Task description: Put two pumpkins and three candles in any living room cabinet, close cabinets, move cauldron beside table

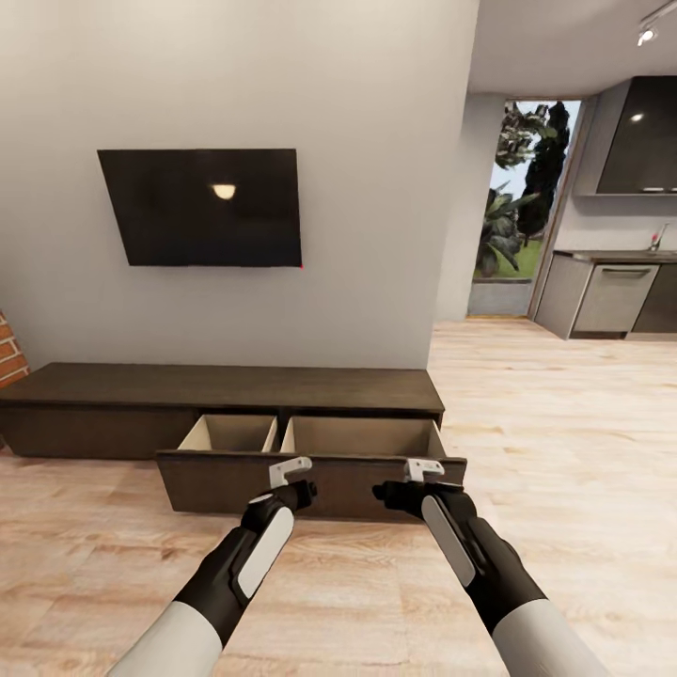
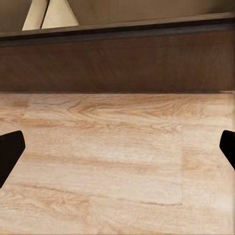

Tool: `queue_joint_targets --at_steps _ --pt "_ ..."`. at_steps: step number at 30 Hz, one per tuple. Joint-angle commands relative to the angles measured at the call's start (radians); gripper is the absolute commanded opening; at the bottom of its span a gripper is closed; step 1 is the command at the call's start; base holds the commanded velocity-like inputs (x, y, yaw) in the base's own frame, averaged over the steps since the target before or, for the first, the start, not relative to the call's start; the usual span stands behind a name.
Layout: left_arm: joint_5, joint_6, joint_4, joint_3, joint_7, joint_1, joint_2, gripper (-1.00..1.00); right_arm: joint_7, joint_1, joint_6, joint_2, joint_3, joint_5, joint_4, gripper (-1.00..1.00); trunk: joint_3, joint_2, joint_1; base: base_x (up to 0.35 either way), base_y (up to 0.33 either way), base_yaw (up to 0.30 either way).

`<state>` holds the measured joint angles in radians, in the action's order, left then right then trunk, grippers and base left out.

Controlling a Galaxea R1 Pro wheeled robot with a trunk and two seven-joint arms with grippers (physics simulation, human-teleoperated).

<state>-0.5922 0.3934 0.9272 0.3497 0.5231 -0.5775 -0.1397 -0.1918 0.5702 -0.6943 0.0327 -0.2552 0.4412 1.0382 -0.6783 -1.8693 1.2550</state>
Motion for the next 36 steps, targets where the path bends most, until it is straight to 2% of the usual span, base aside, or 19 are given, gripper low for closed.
queue_joint_targets --at_steps 1,3,8,11,15,19,21,25,26,27,30,36 --pt "-0.008 -0.012 -0.001 0.003 0.009 -0.001 0.003 1.00 -0.010 0.000 0.007 -0.001 -0.002 0.010 0.000 1.00 -0.004 -0.008 0.004 0.000 0.000 0.000" --pt "0.003 -0.034 -0.012 0.004 0.011 -0.001 0.005 1.00 -0.010 -0.001 0.033 -0.002 -0.002 0.007 -0.007 1.00 -0.011 -0.022 0.012 0.000 0.000 0.000" --pt "0.076 -0.059 -0.041 0.010 0.013 -0.001 0.003 1.00 -0.012 -0.004 0.113 -0.003 -0.003 -0.001 -0.018 1.00 -0.026 -0.057 0.031 0.000 0.000 0.000" --pt "0.090 -0.086 -0.057 0.012 0.012 0.000 0.002 1.00 -0.013 -0.005 0.159 -0.002 -0.005 -0.003 -0.037 1.00 -0.036 -0.078 0.042 0.000 0.000 0.000" --pt "0.096 -0.118 -0.084 0.032 0.012 -0.001 0.002 1.00 -0.012 -0.006 0.209 -0.002 -0.005 -0.003 -0.072 1.00 -0.048 -0.106 0.058 0.000 0.000 0.000" --pt "0.096 -0.194 -0.122 0.046 0.012 -0.001 0.002 1.00 -0.013 -0.006 0.300 -0.002 -0.008 -0.005 -0.133 1.00 -0.061 -0.134 0.073 0.000 0.000 0.000" --pt "0.098 -0.236 -0.152 0.049 0.012 -0.001 0.002 1.00 -0.013 -0.006 0.377 -0.002 -0.011 -0.006 -0.175 1.00 -0.067 -0.148 0.081 0.000 0.000 0.000" --pt "0.097 -0.288 -0.177 0.051 0.011 -0.001 0.003 1.00 -0.011 -0.014 0.594 -0.002 -0.014 -0.006 -0.234 1.00 -0.079 -0.176 0.096 0.000 0.000 0.000" --pt "0.098 -0.295 -0.191 0.056 0.011 -0.001 0.003 1.00 -0.010 -0.016 0.657 -0.001 -0.019 -0.013 -0.263 1.00 -0.083 -0.183 0.100 0.000 0.000 0.000" --pt "0.100 -0.303 -0.203 0.060 0.011 -0.001 0.003 1.00 -0.010 -0.017 0.686 0.001 -0.023 -0.025 -0.293 1.00 -0.086 -0.190 0.104 0.000 0.000 0.000" --pt "0.100 -0.364 -0.221 0.081 0.011 -0.001 0.003 1.00 -0.011 -0.018 0.732 0.004 -0.031 -0.071 -0.388 1.00 -0.095 -0.211 0.115 0.000 0.000 0.000" --pt "0.101 -0.419 -0.250 0.105 0.010 -0.001 0.003 1.00 -0.011 -0.018 0.798 0.003 -0.033 -0.090 -0.434 1.00 -0.114 -0.253 0.138 0.000 0.000 0.000"
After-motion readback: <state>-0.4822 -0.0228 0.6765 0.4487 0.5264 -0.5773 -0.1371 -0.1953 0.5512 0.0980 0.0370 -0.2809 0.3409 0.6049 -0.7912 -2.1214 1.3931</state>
